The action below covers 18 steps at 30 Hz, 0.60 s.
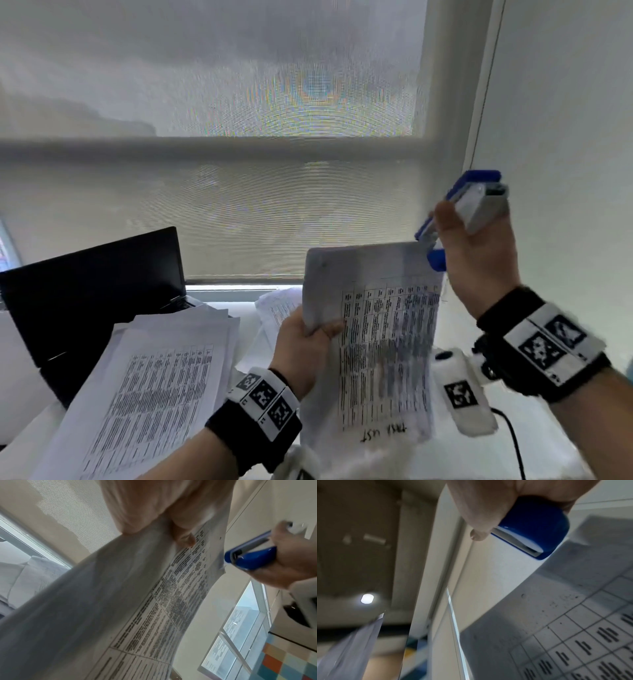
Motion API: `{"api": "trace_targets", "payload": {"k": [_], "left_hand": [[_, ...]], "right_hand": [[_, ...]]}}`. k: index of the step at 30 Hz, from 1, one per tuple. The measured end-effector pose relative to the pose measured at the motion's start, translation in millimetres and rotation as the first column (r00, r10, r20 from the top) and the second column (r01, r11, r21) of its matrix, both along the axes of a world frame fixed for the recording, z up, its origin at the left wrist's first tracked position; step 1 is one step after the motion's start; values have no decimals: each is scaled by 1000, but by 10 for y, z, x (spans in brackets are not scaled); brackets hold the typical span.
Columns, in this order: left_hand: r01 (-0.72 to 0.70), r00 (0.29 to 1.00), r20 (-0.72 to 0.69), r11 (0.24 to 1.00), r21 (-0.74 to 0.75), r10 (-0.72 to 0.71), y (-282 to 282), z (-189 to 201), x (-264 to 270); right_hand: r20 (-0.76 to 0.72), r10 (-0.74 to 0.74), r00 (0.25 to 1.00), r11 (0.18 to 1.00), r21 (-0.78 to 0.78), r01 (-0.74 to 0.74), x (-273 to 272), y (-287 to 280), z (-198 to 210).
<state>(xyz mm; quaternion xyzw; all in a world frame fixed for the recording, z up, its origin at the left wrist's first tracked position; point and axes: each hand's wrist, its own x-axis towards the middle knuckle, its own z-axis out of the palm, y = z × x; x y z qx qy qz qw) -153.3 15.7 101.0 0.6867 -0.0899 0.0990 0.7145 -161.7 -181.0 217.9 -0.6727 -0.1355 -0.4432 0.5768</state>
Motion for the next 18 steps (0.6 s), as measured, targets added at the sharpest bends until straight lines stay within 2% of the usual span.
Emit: {"api": "trace_targets", "payload": {"k": [2, 9, 15, 18], "left_hand": [[15, 1000, 5, 1000, -2, -15, -29, 11, -18], [10, 1000, 17, 999, 41, -11, -144, -33, -40], [17, 1000, 7, 1000, 11, -17, -189, 27, -25], [21, 999, 31, 999, 29, -22, -159, 62, -33]], "right_hand": [[-36, 50, 998, 997, -61, -52, 46, 101, 16], [-167, 55, 984, 945, -309, -105, 75, 357, 90], [-164, 10, 986, 927, -368, -71, 139, 612, 222], [-153, -27, 988, 941, -338, -27, 236, 704, 172]]}}
